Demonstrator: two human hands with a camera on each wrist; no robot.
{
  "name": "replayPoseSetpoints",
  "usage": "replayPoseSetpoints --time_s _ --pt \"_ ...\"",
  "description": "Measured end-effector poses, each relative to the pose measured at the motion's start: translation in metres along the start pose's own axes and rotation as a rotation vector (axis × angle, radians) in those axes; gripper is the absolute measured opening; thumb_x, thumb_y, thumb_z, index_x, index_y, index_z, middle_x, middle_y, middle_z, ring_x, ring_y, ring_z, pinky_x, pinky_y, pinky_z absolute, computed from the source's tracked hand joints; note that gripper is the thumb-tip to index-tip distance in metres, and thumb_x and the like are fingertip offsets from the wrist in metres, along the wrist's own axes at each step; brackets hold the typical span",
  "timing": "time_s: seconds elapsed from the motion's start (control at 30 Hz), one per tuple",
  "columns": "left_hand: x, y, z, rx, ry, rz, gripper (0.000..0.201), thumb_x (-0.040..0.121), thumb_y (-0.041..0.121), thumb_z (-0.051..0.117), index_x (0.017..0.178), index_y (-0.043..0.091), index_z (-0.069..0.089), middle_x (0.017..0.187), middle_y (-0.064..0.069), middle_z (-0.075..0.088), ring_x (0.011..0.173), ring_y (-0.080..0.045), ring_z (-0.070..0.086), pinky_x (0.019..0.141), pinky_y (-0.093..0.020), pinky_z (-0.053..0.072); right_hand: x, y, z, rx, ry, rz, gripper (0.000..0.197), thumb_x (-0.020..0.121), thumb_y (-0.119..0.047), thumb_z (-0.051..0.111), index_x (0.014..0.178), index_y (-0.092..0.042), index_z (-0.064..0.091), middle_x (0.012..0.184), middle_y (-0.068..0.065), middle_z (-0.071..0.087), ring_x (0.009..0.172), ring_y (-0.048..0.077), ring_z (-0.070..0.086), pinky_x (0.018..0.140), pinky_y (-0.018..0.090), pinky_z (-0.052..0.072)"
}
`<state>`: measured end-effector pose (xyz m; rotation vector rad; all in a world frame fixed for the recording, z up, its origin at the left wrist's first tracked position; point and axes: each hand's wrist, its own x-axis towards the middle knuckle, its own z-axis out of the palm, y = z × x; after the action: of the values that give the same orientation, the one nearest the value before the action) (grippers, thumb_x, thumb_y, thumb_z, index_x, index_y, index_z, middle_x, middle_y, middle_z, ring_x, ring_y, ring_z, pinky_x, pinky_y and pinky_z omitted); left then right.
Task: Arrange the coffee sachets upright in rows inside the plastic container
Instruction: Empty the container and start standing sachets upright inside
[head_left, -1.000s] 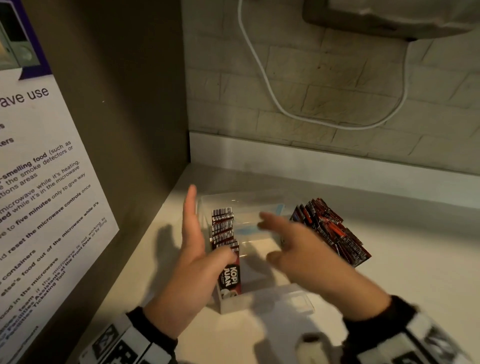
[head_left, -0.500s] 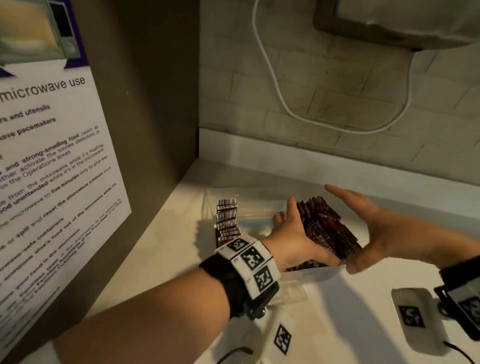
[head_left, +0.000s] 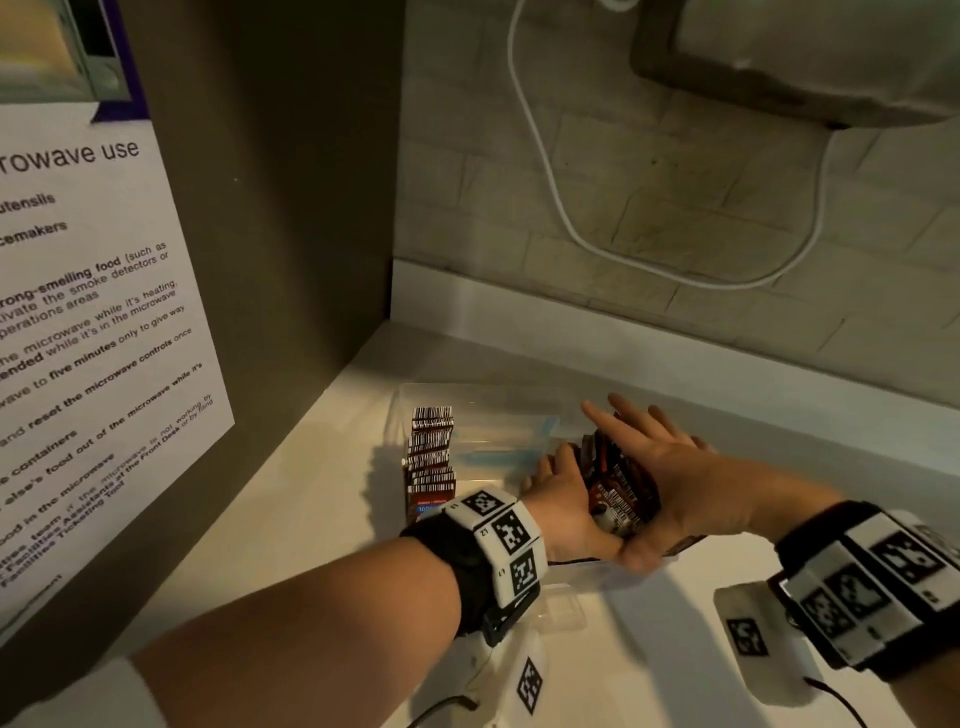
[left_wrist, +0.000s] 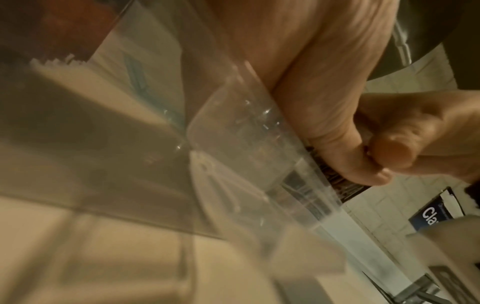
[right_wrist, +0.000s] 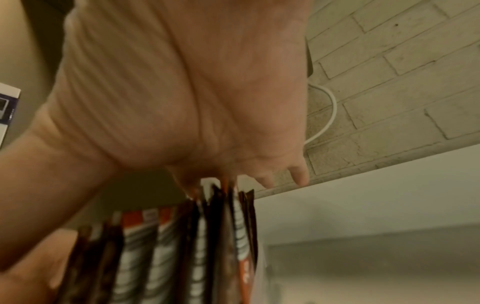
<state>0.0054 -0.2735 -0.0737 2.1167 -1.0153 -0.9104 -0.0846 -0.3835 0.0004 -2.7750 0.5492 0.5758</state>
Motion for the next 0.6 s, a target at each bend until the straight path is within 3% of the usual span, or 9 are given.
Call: replayPoseSetpoints --time_s 0.23,0.33,0.43,0.53,0.6 --pt "0.005 0.001 -0.011 -0.016 -0.027 -0.151 0.11 0.058 0.044 0.088 0.145 0.017 0.027 0.144 -0.007 0.033 0.134 -0.031 0.032 0.11 -0.047 0.034 0.007 0.012 0.006 0.008 -0.002 -0.035 0.123 0.061 -0.065 0.075 0.139 -0.055 -0.02 0.151 -0.018 -0.033 0.141 0.021 -0.028 0.114 0.052 -0.009" --pt "0.01 0.001 -0.007 -0.161 -0.048 -0.185 0.117 0.034 0.035 0.089 0.137 0.016 0.037 0.131 -0.007 0.051 0.121 -0.028 0.05 0.101 -0.046 0.046 0.007 0.014 0.007 0.018 0.009 -0.043 0.119 0.062 -0.068 0.07 0.14 -0.054 -0.019 0.151 -0.018 -0.032 0.142 0.02 -0.028 0.114 0.052 -0.008" --pt "0.035 -0.012 0.011 -0.249 0.011 -0.182 0.115 0.013 0.034 0.075 0.124 0.019 0.049 0.113 -0.005 0.065 0.105 -0.026 0.062 0.089 -0.045 0.054 0.007 0.016 0.008 0.021 0.021 -0.055 0.118 0.062 -0.07 0.067 0.141 -0.053 -0.018 0.152 -0.017 -0.03 0.142 0.021 -0.027 0.114 0.052 -0.007" --pt "0.027 -0.005 0.009 -0.259 0.093 -0.163 0.101 0.022 0.034 0.072 0.12 0.026 0.054 0.111 -0.002 0.065 0.107 -0.026 0.06 0.09 -0.046 0.052 0.008 0.017 0.008 0.019 0.038 -0.068 0.117 0.062 -0.072 0.068 0.14 -0.054 -0.017 0.153 -0.017 -0.029 0.143 0.022 -0.024 0.114 0.053 -0.005" --pt "0.016 0.002 0.006 -0.283 0.157 -0.172 0.085 0.041 0.031 0.076 0.123 0.027 0.051 0.115 -0.002 0.062 0.11 -0.028 0.056 0.094 -0.047 0.049 0.009 0.016 0.008 0.013 0.058 -0.07 0.114 0.065 -0.066 0.07 0.139 -0.056 -0.016 0.154 -0.017 -0.027 0.144 0.023 -0.022 0.114 0.054 -0.003"
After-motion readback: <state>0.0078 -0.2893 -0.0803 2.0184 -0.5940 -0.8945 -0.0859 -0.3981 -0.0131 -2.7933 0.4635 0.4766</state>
